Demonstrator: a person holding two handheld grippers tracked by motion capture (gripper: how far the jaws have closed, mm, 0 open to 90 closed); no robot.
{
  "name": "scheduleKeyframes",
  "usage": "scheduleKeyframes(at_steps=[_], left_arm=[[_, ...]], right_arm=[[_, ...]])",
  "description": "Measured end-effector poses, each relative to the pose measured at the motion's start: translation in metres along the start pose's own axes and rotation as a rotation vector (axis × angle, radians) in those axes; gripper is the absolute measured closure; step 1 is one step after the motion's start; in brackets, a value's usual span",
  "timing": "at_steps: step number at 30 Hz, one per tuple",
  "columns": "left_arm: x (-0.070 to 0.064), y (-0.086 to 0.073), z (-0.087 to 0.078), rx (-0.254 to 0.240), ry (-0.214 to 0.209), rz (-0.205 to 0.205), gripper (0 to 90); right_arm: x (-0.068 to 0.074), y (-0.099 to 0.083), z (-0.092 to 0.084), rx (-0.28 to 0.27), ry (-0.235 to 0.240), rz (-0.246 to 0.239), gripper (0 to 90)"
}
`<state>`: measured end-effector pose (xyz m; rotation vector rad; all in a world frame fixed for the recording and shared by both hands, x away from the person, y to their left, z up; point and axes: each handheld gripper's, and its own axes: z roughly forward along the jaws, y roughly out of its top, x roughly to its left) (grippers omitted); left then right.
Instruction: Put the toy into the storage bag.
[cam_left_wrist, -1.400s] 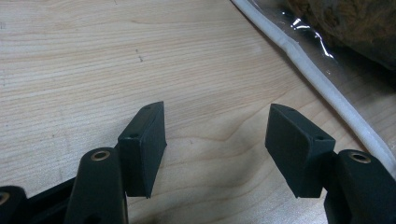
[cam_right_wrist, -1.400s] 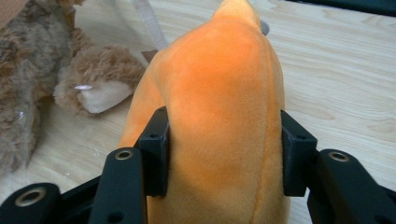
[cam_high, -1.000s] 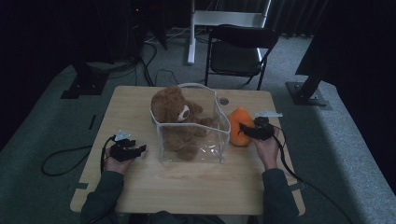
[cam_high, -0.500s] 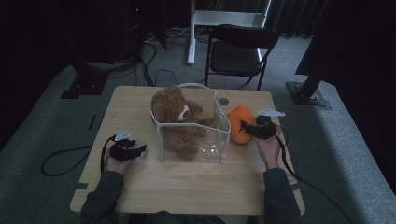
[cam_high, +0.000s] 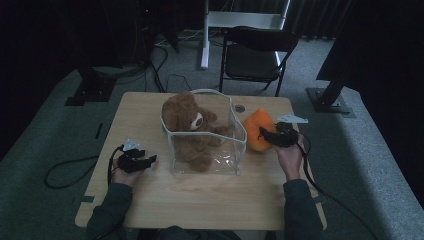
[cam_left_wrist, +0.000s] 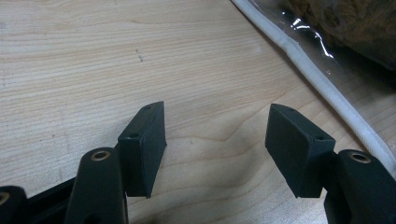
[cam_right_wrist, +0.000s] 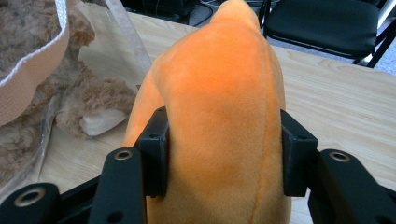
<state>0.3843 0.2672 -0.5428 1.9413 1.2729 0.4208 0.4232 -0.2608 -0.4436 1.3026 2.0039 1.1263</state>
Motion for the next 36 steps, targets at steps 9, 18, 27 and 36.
scheduleKeyframes(at_steps=[9,18,27,36], left_arm=[[0.000,0.000,0.000,0.000,0.000,0.000,38.8],[0.000,0.000,0.000,-0.001,0.000,0.000,38.7],[0.000,0.000,0.000,0.000,0.000,0.001,38.7],[0.000,0.000,0.000,0.000,0.002,0.001,38.7]], right_arm=[[-0.001,0.002,-0.002,-0.006,-0.002,-0.002,47.8],[0.000,0.005,-0.005,-0.012,-0.004,-0.007,47.8],[0.001,0.009,-0.008,-0.023,-0.005,-0.014,47.7],[0.001,0.013,-0.012,-0.031,-0.009,-0.019,47.7]])
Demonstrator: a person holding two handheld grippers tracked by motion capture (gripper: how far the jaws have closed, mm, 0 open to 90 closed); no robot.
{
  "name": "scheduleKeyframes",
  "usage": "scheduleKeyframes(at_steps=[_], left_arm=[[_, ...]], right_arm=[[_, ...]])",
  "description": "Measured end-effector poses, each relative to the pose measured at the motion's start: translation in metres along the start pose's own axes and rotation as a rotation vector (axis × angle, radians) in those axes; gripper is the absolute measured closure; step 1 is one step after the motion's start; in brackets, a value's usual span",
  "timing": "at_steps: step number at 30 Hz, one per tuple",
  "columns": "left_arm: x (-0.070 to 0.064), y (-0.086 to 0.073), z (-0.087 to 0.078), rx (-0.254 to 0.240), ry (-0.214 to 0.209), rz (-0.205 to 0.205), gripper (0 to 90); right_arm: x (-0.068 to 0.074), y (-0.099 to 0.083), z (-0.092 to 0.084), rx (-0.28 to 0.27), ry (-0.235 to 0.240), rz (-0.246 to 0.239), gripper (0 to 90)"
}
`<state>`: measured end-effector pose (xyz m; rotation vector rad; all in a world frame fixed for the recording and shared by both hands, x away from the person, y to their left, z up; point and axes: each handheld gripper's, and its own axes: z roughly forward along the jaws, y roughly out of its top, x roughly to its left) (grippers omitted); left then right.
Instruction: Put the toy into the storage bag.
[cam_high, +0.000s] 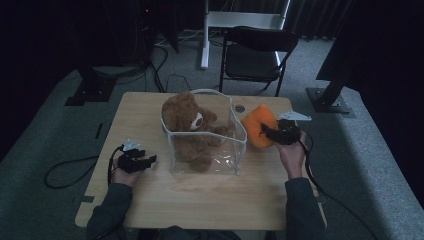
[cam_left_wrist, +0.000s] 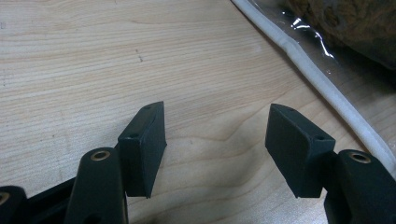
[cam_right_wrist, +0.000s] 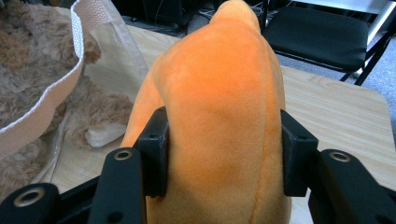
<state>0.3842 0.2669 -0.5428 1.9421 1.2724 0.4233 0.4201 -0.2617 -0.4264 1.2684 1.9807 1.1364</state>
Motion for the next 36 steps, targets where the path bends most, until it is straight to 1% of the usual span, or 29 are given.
scheduleKeyframes(at_steps=[19,29,36], left_arm=[[0.000,0.000,0.000,0.000,0.001,0.000,38.7],[0.000,0.000,0.000,0.000,0.002,0.001,38.7],[0.000,0.000,0.000,0.000,0.001,0.000,38.7]], right_arm=[[0.003,0.011,-0.008,-0.024,-0.005,-0.020,47.6],[0.003,0.018,-0.016,-0.038,-0.014,-0.031,47.6],[0.004,0.021,-0.018,-0.044,-0.015,-0.040,47.6]])
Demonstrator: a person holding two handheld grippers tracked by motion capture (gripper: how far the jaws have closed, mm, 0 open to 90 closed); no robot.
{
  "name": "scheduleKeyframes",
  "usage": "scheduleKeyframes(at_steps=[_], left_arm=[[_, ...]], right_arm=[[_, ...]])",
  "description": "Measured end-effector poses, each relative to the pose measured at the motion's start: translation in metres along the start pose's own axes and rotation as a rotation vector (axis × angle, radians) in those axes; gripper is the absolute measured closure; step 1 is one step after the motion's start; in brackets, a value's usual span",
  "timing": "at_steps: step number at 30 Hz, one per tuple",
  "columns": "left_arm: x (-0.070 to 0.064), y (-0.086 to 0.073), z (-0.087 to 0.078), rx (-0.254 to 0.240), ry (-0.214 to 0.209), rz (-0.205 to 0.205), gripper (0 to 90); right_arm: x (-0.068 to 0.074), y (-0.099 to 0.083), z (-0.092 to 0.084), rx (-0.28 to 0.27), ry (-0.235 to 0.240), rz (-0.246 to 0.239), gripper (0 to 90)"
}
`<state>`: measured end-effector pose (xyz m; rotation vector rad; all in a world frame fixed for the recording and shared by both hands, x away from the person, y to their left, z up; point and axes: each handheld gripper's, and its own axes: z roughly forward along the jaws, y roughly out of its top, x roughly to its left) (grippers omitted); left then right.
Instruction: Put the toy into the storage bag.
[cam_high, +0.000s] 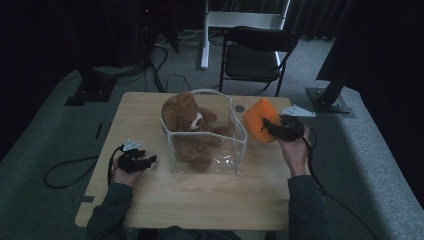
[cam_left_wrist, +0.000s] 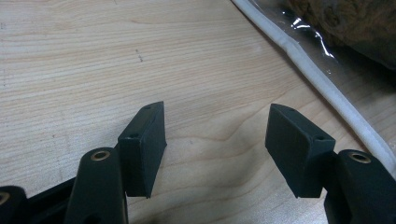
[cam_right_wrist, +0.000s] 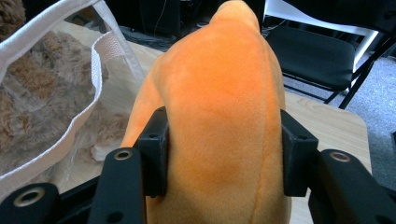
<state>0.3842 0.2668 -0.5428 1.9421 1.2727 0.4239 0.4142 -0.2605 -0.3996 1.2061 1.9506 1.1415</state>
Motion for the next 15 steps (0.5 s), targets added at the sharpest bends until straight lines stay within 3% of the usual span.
scheduleKeyframes(at_steps=[15], left_arm=[[0.0001,0.0000,0.0000,0.000,-0.001,0.000,38.7]], right_arm=[[-0.0002,0.0071,-0.0041,-0.018,-0.010,-0.004,47.7]])
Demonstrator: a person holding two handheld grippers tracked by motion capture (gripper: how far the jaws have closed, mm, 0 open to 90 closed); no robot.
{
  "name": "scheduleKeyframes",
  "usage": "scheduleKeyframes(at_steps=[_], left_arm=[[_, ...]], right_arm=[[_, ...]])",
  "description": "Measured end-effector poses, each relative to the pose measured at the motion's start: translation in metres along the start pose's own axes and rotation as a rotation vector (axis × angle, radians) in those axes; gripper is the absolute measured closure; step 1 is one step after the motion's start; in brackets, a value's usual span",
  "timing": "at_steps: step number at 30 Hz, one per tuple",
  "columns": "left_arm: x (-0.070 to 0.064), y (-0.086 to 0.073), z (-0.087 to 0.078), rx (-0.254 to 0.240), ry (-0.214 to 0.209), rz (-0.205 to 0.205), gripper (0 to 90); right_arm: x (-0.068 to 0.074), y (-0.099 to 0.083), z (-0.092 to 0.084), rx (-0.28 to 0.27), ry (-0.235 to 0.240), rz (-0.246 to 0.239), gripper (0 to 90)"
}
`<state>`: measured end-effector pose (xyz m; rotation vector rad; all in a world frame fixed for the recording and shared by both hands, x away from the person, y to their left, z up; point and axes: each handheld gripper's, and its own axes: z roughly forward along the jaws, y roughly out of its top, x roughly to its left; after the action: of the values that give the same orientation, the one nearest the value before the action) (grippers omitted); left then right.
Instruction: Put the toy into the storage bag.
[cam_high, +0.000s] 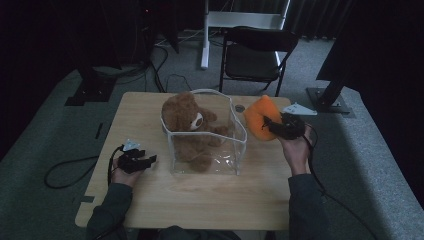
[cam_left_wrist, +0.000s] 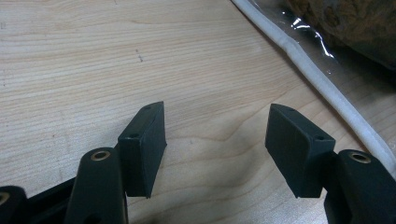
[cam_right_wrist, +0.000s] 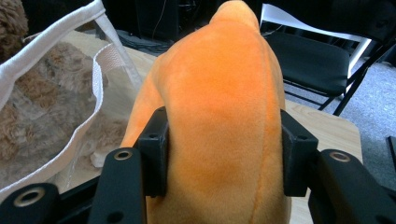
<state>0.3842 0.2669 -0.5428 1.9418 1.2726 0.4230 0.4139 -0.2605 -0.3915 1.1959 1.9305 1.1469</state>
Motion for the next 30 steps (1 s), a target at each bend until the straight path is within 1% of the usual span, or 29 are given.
scheduleKeyframes(at_steps=[25,30], left_arm=[[0.000,0.000,0.000,-0.001,0.001,-0.001,38.7],[0.000,0.000,0.000,0.000,0.001,0.000,38.7]], right_arm=[[-0.001,0.012,-0.008,-0.028,-0.018,-0.016,47.8],[-0.001,0.018,-0.012,-0.041,-0.022,-0.021,47.8]])
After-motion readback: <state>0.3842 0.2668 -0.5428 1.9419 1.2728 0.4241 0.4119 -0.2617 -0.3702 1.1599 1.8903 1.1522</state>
